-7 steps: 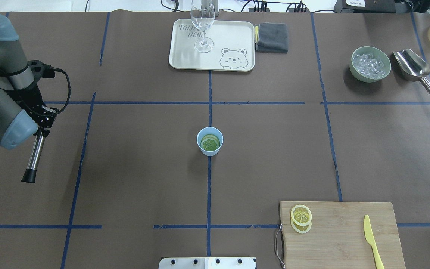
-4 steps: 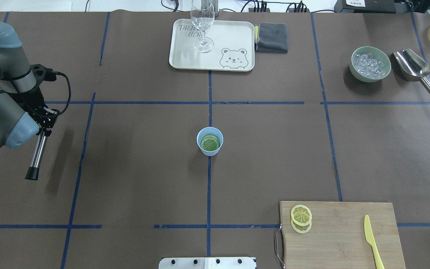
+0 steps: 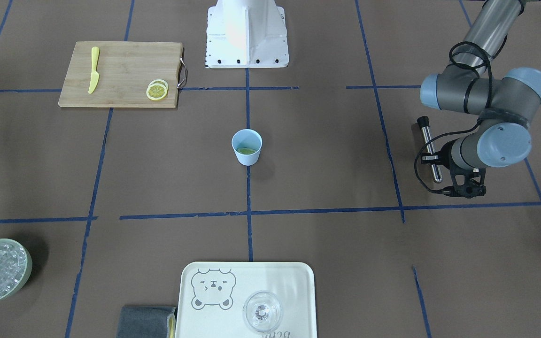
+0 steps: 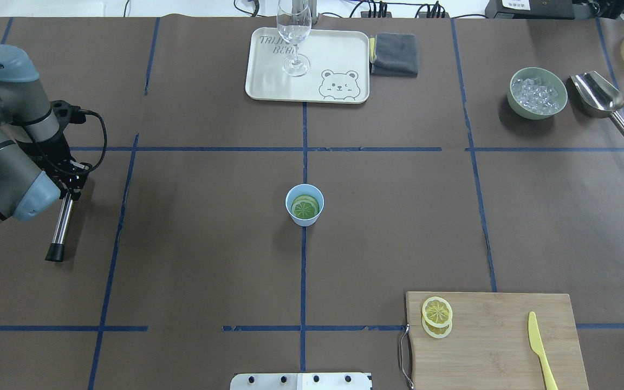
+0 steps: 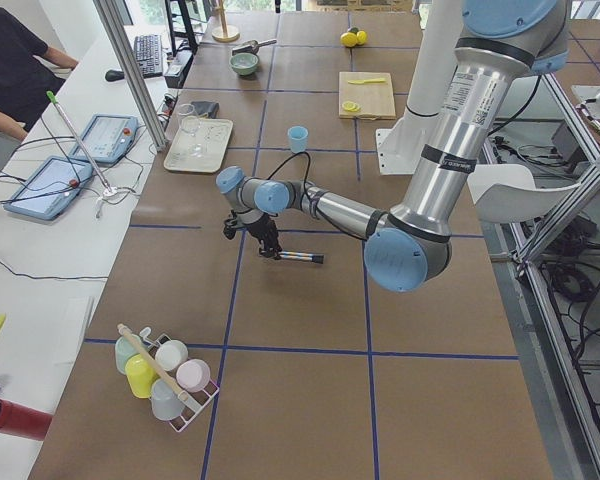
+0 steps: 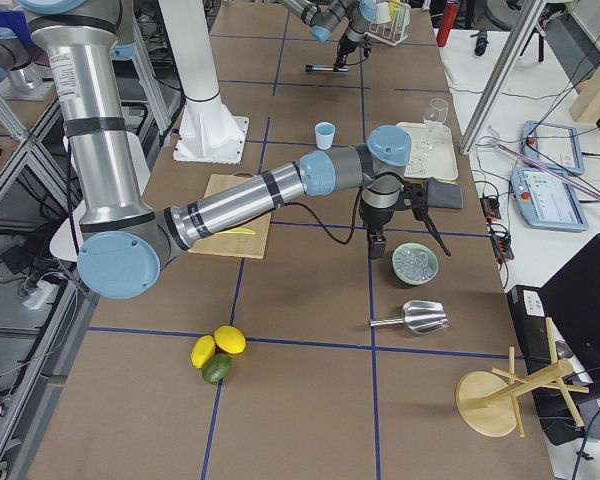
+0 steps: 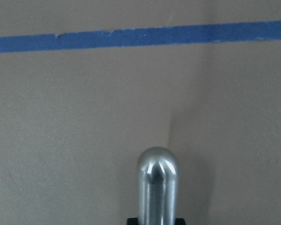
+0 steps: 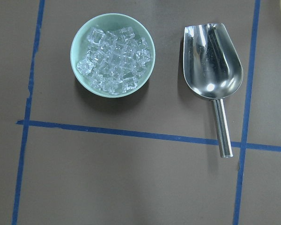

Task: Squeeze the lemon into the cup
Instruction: 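Lower the muddler upright onto the table and release it with the left gripper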

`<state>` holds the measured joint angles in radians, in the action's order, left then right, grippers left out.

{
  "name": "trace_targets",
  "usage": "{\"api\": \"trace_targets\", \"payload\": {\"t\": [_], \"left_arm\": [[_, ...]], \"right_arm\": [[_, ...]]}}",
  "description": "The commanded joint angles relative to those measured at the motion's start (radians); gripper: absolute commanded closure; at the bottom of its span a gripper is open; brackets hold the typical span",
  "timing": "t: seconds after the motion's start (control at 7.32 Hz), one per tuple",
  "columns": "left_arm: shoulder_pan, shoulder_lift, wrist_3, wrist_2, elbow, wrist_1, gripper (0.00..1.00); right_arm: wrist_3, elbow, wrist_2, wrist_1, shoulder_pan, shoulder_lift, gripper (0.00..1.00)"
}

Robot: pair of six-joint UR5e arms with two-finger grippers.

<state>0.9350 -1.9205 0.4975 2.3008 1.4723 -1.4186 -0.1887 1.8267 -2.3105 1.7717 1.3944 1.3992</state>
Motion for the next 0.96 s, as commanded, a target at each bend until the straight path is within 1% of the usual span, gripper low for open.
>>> {"api": "trace_targets", "payload": {"t": [0.0, 0.27, 0.41, 0.55, 0.82], "left_arm": [[0.001, 0.005, 0.001, -0.001, 0.008, -0.003, 0.00], [0.002, 0.008, -0.002, -0.010, 0.028, 0.000, 0.00], [0.023, 0.008, -0.004, -0.012, 0.070, 0.004, 0.00], [0.068, 0.008, -0.005, -0.012, 0.133, 0.006, 0.00], [0.175, -0.001, -0.028, -0.012, 0.210, 0.000, 0.00]], "right_arm": [[0.000, -0.001, 0.000, 0.000, 0.000, 0.000, 0.00], [0.002, -0.001, 0.000, 0.000, 0.000, 0.000, 0.00], [0.008, -0.001, -0.001, 0.000, 0.000, -0.002, 0.00], [0.003, -0.001, -0.001, 0.000, 0.002, 0.001, 0.00], [0.008, -0.012, 0.003, 0.000, 0.000, 0.003, 0.00]]}}
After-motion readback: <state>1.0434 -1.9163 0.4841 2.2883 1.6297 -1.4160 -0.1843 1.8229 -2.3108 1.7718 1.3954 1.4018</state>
